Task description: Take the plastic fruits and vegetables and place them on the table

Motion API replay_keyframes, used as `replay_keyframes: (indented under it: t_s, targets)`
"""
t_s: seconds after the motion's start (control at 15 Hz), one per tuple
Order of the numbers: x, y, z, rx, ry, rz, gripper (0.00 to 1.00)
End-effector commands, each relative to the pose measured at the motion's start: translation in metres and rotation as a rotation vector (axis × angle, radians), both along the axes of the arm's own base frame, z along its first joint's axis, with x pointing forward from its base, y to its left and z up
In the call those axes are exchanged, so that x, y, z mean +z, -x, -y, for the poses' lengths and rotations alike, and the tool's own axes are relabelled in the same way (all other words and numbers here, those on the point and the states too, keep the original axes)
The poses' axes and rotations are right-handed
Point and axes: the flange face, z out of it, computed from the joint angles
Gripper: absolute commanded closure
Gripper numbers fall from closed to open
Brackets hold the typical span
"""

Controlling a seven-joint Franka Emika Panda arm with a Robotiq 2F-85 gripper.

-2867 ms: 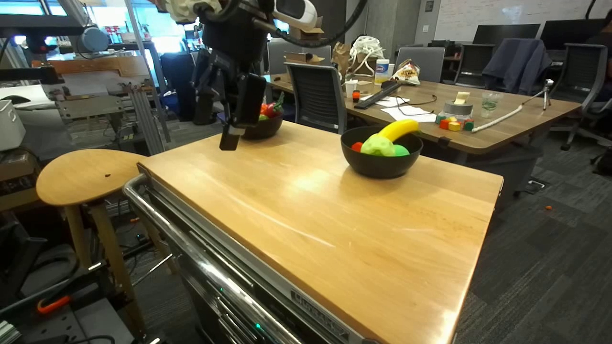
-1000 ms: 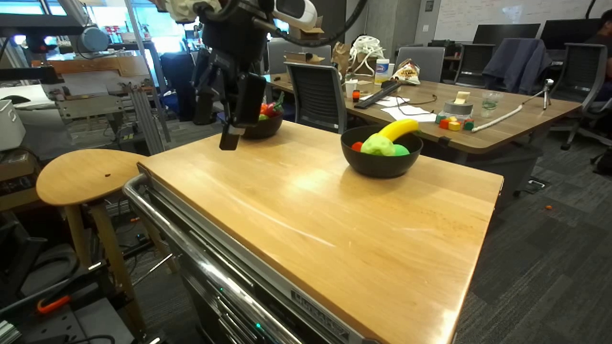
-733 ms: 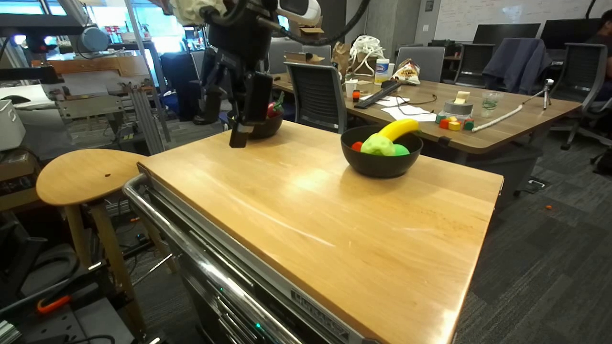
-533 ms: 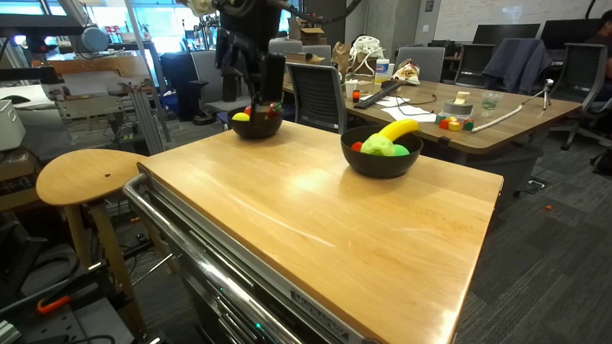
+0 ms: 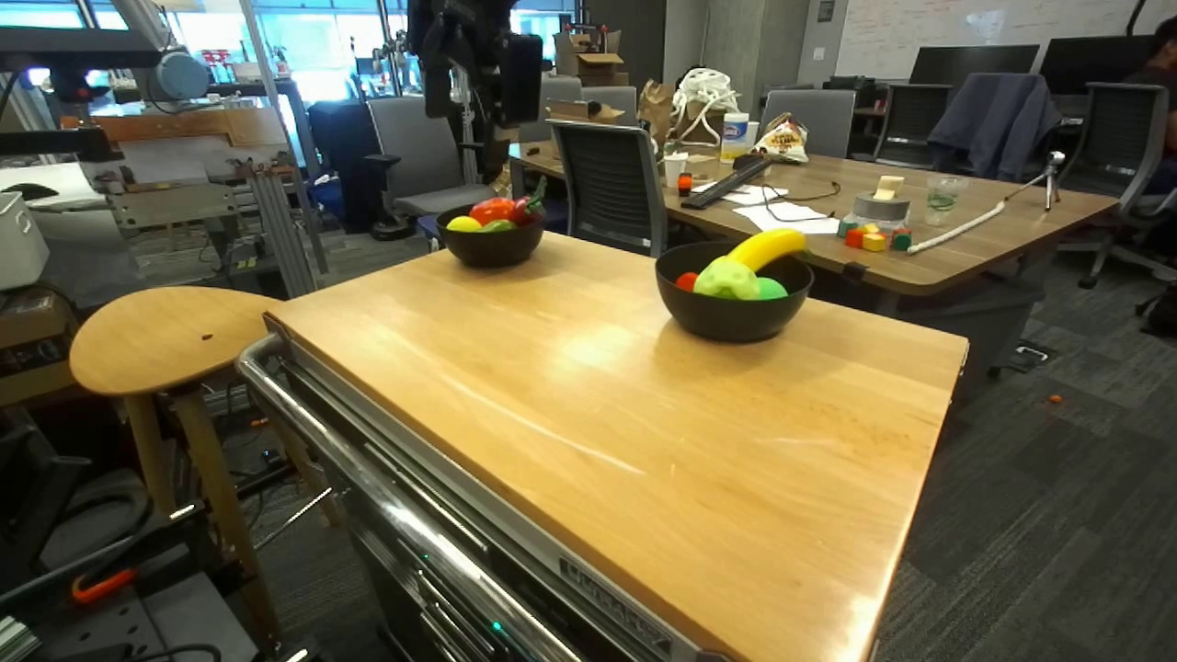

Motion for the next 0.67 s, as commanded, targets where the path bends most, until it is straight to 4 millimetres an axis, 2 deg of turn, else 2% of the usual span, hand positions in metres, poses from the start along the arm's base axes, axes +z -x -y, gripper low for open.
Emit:
replay_keyframes:
  t_s: [0.0, 0.27, 0.47, 0.6]
  targets:
    - [-0.003, -0.003, 0.000, -0.071, 0.025, 0.141, 0.00]
    - [-0.018, -0.044, -0.026, -0.066, 0.099, 0.346, 0.00]
    - [-0.047, -0.078, -0.073, -0.012, 0.117, 0.416, 0.00]
    - [-0.068, -0.100, -0.102, 0.006, 0.108, 0.397, 0.00]
